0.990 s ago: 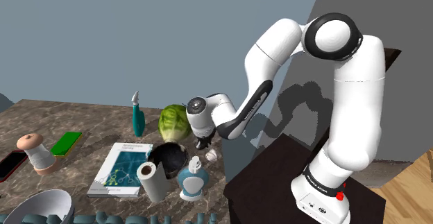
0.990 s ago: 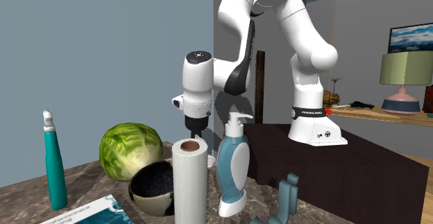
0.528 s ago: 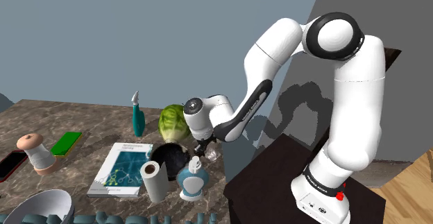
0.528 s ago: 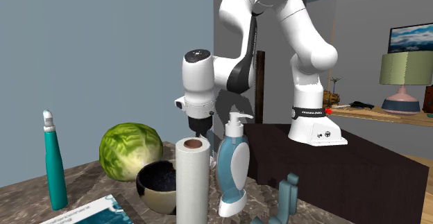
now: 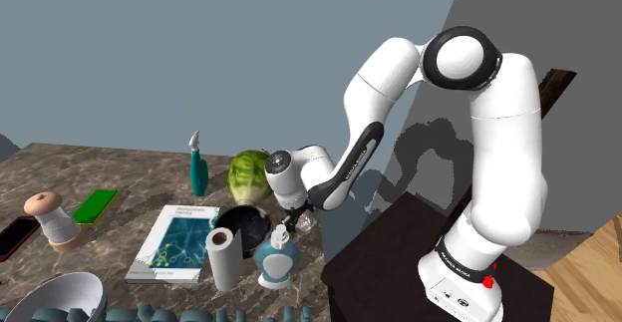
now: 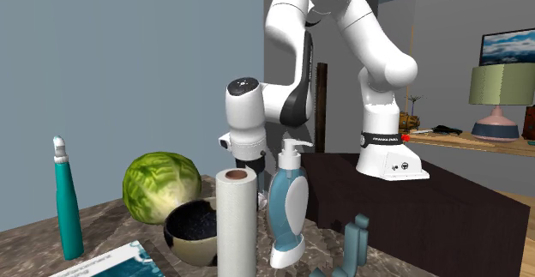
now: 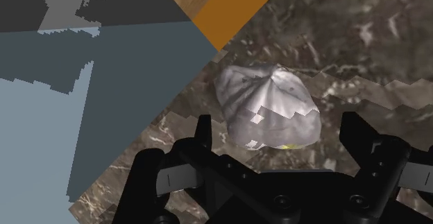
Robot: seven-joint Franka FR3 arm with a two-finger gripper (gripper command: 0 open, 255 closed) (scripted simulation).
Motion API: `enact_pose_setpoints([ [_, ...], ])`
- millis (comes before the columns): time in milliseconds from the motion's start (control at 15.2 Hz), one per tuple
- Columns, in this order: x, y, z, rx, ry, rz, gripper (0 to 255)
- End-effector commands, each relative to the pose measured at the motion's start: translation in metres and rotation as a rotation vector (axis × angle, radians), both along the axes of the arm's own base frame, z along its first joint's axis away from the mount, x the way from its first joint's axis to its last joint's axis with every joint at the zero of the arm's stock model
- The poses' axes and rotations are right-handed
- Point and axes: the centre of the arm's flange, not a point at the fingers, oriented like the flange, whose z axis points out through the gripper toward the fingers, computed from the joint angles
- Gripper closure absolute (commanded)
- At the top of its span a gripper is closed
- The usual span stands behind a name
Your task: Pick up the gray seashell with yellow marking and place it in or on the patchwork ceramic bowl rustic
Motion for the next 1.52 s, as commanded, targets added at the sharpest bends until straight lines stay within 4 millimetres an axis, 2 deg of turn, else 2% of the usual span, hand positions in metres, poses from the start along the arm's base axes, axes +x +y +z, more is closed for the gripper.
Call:
enact_pose_setpoints([
  [0,-0.002,-0.003,-0.007,0.000,0.000,0.000,0],
  [462,-0.002,-0.003,-0.006,0.000,0.000,0.000,0],
  [528,-0.002,-0.003,-0.006,0.000,0.000,0.000,255],
  [1122,-0.002,-0.003,-0.007,0.000,0.000,0.000,255],
  [1452,-0.002,-0.003,0.020,0.000,0.000,0.000,255],
])
